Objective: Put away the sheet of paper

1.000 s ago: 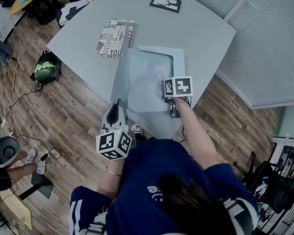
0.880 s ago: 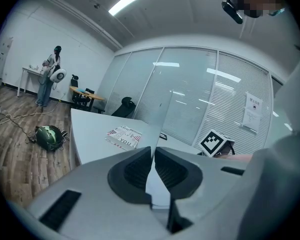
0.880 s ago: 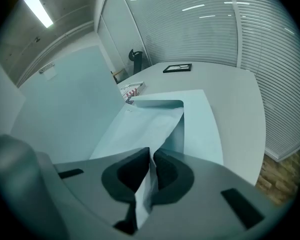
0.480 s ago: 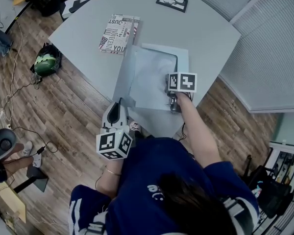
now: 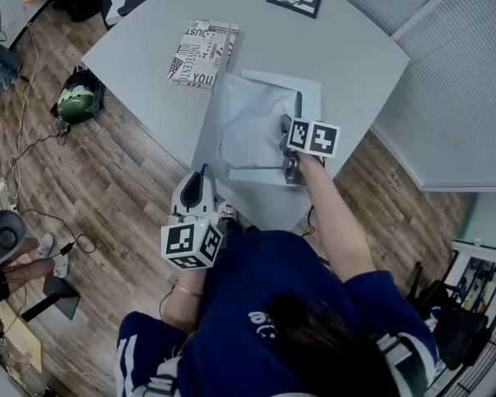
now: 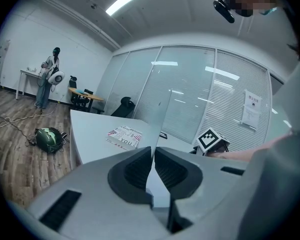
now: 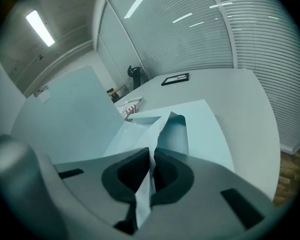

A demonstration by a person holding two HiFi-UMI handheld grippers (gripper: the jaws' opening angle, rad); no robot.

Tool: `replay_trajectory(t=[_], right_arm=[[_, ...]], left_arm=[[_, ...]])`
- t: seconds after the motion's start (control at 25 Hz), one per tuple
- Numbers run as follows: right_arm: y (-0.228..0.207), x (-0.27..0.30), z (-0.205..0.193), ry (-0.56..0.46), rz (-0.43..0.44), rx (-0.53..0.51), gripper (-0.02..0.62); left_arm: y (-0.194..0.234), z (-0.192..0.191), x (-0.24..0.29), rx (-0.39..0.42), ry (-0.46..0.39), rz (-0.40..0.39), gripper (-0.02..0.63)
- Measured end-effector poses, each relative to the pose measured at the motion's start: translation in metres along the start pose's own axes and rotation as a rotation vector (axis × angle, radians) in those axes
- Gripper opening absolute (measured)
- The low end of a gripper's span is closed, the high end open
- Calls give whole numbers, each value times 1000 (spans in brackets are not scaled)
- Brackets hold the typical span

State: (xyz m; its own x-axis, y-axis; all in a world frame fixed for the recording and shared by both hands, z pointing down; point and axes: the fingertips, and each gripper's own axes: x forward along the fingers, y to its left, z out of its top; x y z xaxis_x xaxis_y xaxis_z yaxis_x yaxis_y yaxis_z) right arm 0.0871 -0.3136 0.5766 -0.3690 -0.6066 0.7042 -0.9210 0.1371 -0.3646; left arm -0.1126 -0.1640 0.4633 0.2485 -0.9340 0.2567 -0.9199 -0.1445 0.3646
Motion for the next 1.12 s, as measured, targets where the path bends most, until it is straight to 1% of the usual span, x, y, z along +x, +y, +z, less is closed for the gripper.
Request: replay_trajectory(t=[0.08,0.24,0.4,0.52,0.6,0.8,0.88,0.96,1.0,1.12], right_arm=[[4,1,-2,8,18,-46,9],[7,2,-11,91,35,-118,11],[-2,1,-19,177,1,-188,14],[-9,1,-31,249,-24,-287,60],[-10,1,-36,274,-28,-329,67],[-9,0,-39,290,-42,-363,81],[-8,-1,-39,296,-50,-378,108],[-6,-4,-37,293,-41,-361,165],[-5,-6,-36,291,-36,-349,180],[-9,-13,-29,271,-53,-341,189]], left_arm=[[0,0,-1,2,2,-1,25],[1,0,-1,4,4,0,25],[2,0,0,5,3,3,25],[3,-1,-1,5,7,6,25],[4,-1,-1,5,8,7,25],[2,-2,-1,11,14,6,25],[1,-2,-1,18,16,5,25],[0,-1,-1,24,17,4,25],[0,-1,-1,27,17,4,25],[-1,-1,-1,38,17,5,25]])
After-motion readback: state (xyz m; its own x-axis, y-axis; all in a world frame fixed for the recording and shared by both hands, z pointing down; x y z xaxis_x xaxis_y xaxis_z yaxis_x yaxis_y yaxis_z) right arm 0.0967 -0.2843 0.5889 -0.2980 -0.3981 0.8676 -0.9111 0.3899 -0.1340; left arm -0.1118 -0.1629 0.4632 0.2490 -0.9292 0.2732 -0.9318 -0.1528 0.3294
